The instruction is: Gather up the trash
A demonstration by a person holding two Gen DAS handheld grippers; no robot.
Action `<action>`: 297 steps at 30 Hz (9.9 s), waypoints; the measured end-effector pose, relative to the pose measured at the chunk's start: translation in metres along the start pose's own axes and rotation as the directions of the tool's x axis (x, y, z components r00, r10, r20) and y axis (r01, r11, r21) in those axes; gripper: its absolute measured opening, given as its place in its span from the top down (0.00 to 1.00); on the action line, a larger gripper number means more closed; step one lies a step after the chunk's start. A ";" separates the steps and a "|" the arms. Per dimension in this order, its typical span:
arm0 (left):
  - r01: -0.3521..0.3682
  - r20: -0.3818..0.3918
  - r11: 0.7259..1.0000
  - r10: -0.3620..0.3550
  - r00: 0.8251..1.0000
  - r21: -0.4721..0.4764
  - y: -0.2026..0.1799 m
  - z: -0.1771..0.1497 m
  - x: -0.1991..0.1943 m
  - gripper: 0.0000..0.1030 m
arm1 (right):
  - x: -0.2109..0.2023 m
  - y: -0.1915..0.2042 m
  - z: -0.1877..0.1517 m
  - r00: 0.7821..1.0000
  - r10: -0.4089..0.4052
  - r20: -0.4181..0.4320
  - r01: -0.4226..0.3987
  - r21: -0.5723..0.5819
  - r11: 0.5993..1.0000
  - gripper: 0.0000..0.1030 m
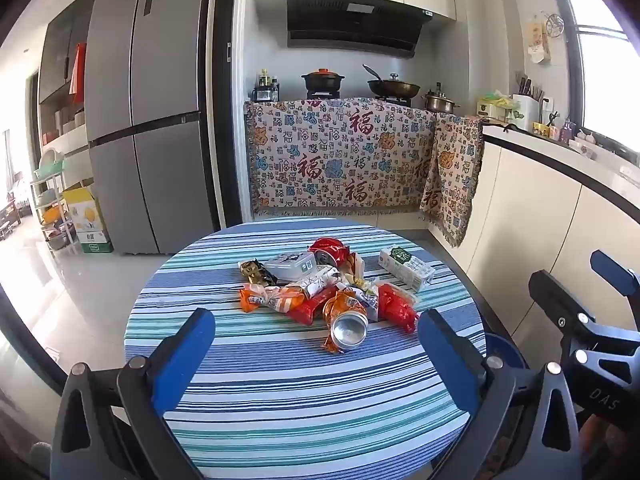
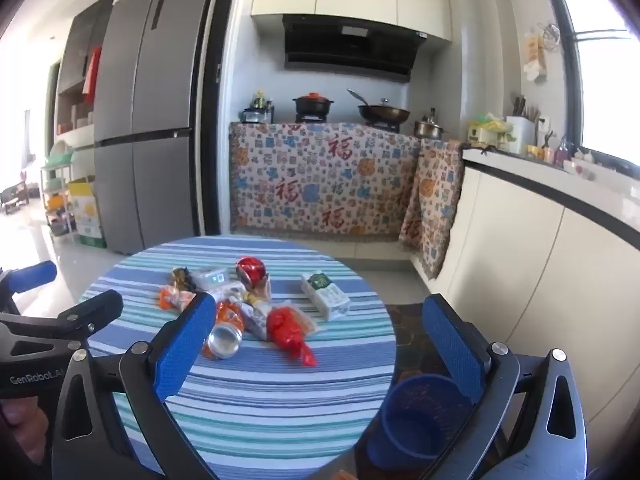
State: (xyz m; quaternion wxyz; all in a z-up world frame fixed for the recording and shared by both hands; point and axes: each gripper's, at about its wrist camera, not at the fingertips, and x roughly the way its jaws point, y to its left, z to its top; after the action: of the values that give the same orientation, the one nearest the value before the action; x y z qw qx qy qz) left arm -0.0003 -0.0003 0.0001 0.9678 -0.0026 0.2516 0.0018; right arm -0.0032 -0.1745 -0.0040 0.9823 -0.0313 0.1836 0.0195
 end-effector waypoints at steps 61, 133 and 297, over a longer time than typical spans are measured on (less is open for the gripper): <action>0.007 -0.042 1.000 -0.007 0.999 0.010 -0.008 -0.004 0.002 0.00 | 0.003 0.010 -0.004 1.000 -0.014 -0.013 0.014 0.012 1.000 0.00; 0.068 -0.292 0.997 -0.079 0.953 -0.048 -0.018 -0.082 0.122 0.00 | 0.076 -0.002 -0.067 0.979 0.023 -0.205 -0.009 0.067 0.998 0.00; 0.554 -0.392 0.827 -0.482 0.784 0.091 -0.319 -0.038 0.226 0.46 | 0.156 -0.306 -0.098 0.918 -0.019 -0.397 0.154 0.310 0.938 0.42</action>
State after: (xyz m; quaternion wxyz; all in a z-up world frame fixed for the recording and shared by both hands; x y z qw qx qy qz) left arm 0.1799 -0.3187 -0.1414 0.8643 0.0258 0.4092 -0.2912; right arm 0.1227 -0.4819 -0.1351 0.9171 0.1247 0.3733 -0.0626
